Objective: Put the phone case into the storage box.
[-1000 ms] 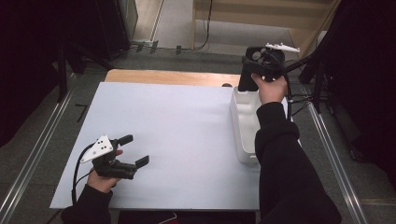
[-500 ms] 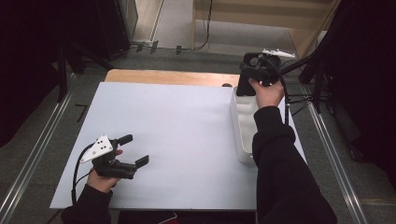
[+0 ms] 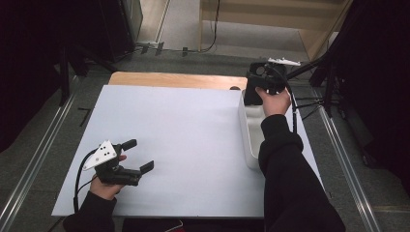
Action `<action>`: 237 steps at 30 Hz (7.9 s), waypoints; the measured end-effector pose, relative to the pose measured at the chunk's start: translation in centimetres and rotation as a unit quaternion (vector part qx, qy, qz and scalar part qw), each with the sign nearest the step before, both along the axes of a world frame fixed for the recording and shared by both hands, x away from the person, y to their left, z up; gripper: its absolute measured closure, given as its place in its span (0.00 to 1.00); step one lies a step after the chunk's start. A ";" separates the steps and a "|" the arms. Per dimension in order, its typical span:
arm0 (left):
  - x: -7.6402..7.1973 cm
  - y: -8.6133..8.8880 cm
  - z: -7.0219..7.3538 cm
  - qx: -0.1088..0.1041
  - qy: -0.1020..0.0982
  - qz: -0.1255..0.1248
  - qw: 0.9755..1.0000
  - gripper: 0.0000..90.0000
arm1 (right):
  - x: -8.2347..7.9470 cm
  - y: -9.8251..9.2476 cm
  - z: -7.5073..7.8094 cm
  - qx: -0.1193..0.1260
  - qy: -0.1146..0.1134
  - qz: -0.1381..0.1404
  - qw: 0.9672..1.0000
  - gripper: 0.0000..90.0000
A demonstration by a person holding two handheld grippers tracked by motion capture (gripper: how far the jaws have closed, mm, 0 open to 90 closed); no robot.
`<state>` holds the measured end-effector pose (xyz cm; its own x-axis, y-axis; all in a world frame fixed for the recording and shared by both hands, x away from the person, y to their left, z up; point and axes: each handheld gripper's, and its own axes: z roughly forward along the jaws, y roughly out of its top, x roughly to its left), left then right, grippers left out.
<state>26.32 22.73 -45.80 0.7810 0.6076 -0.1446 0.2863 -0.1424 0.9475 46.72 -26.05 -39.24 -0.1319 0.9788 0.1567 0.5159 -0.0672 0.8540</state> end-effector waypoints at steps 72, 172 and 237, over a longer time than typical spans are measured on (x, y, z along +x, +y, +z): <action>0.3 -0.9 0.0 0.010 -0.008 -0.018 1.000 0.00 | -1.5 0.3 -0.8 0.006 -0.018 0.000 1.000 0.00; 1.0 -0.7 0.2 0.012 0.000 -0.031 0.999 0.00 | -15.3 9.4 -3.9 0.049 -0.013 0.300 0.953 0.15; 0.6 -0.8 0.2 0.016 0.008 -0.038 0.999 0.00 | -22.7 5.6 -7.2 -0.028 0.073 0.380 0.922 0.22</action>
<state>26.92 21.93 -45.57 0.8230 0.5509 -0.1388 0.2878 -0.1938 0.9379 24.02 -20.47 -46.48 -0.7643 0.6196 0.1787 0.5049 0.4026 0.7636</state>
